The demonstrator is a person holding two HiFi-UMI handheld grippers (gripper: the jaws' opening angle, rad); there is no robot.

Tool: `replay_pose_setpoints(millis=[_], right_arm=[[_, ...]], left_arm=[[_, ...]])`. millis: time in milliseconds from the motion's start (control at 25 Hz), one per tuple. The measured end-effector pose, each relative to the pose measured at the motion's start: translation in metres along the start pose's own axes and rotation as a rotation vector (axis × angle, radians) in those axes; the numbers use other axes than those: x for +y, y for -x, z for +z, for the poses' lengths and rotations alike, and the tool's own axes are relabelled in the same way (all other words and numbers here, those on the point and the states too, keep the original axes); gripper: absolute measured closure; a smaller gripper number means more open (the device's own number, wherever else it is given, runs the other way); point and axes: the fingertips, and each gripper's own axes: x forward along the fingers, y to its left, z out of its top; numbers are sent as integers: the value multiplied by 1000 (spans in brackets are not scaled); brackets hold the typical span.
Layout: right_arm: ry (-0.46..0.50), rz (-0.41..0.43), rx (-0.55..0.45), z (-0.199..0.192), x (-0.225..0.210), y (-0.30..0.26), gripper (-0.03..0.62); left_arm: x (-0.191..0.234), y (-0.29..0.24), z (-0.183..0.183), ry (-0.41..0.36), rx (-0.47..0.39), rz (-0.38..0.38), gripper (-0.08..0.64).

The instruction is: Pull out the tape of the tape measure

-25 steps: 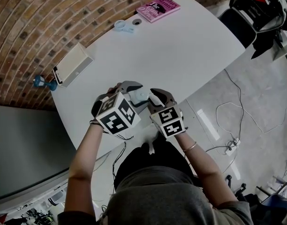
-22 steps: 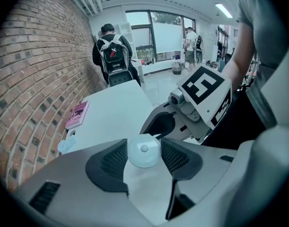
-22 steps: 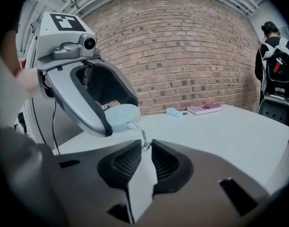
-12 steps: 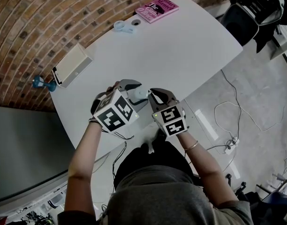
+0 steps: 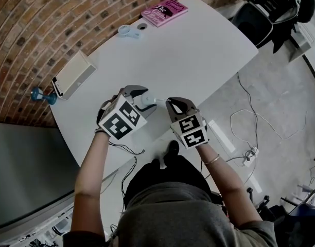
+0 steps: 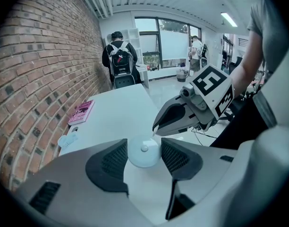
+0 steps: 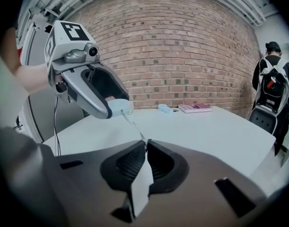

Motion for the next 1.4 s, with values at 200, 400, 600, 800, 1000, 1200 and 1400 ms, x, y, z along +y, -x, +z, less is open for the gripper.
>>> replay_pose_setpoints(millis=[200,400,600,800,1000,1200,1400], right_arm=[[40,-49,19,-2,-11,10,574],[75,-82,33,-3,-18,17,574],[50,-138,70,-14,-39,28,574],[57,-172,91,-21,-53,39,574],[53,-200,107,-26,-62,47,575],[-62,-249,120,-37,-89,63,575],[-30,-270,135,-38,-95,71,575]], left_arm=[[-1,-1,0,10,-11,-3,325],[-5,-3,3,20,-28,-8,325],[3,2,0,30,-29,22,325],[10,6,-6,62,-43,29,325],[9,3,-5,57,-46,29,325],[22,9,-15,81,-47,51,325],[21,6,-16,103,-61,39,325]])
